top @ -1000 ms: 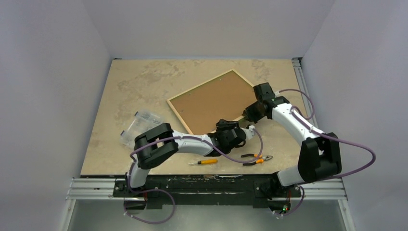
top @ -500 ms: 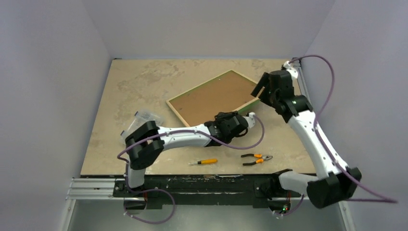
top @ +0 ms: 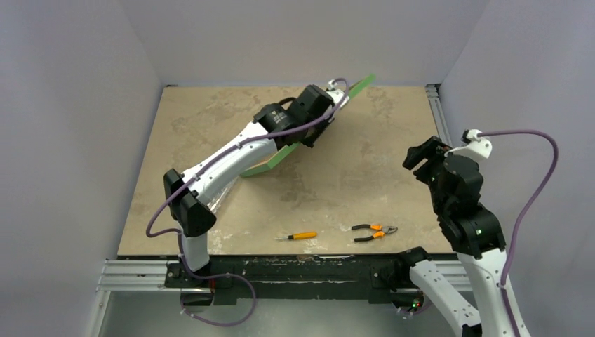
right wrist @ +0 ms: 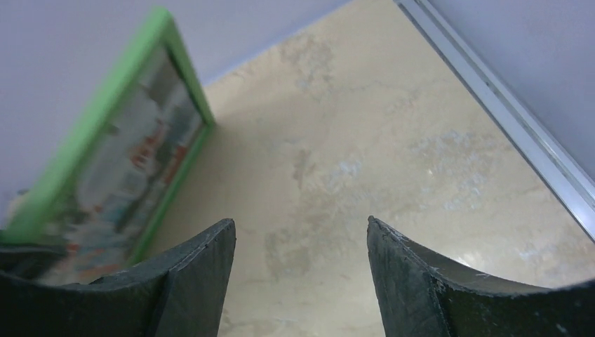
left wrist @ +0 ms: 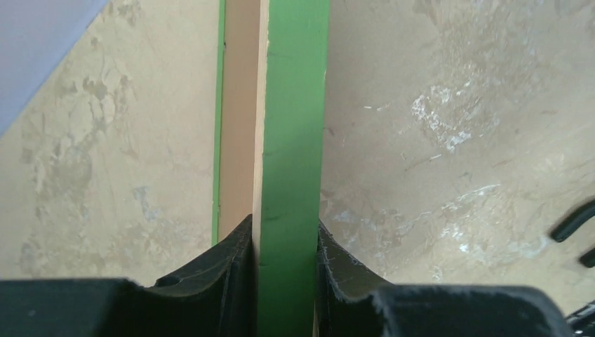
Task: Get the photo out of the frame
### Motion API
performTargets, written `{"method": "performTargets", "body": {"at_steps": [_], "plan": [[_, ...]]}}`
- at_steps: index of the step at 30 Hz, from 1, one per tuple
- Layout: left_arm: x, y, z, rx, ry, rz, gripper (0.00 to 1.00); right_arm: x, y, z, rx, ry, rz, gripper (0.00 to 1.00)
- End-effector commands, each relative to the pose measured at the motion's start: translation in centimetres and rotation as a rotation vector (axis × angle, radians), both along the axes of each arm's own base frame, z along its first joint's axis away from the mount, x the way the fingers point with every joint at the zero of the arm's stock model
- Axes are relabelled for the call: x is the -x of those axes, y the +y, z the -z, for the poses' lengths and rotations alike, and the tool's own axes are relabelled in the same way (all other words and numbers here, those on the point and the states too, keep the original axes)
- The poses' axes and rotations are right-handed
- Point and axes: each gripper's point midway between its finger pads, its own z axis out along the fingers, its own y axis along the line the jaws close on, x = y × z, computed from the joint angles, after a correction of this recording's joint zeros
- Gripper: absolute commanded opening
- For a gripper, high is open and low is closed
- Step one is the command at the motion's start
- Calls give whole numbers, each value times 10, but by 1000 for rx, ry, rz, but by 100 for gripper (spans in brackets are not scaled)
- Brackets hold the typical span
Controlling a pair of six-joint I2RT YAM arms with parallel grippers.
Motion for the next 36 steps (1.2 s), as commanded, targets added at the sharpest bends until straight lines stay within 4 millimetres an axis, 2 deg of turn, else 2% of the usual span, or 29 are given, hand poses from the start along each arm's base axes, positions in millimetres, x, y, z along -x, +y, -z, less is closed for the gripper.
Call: {"method": "performTargets", "body": {"at_steps": [1,6,11,15,19,24,26,28,30,33,36], "plan": [[11,-19,-28,307,226,-81,0,-3,0,44,54,159,3,67],[-1,-20,-48,402,266,-95,0,-1,3,55,44,180,-10,66],[-6,-11,-49,382,281,-123,0,-3,4,65,43,198,-16,66],[-13,13,-53,330,237,-178,0,-4,5,73,41,219,-12,65],[-23,40,-46,238,196,-233,0,-5,7,77,36,224,-19,65],[-36,71,-33,83,127,-303,11,-5,8,81,34,234,-22,65],[-40,81,-29,40,108,-326,21,-3,7,82,32,238,-21,65],[-43,87,-26,16,101,-341,37,-1,7,86,30,245,-19,65],[-47,89,-21,6,108,-344,44,0,7,89,27,251,-20,65],[-50,91,-16,1,118,-346,46,3,7,93,21,257,-19,65],[-51,91,-14,0,125,-336,40,4,7,93,18,257,-19,65]]}}
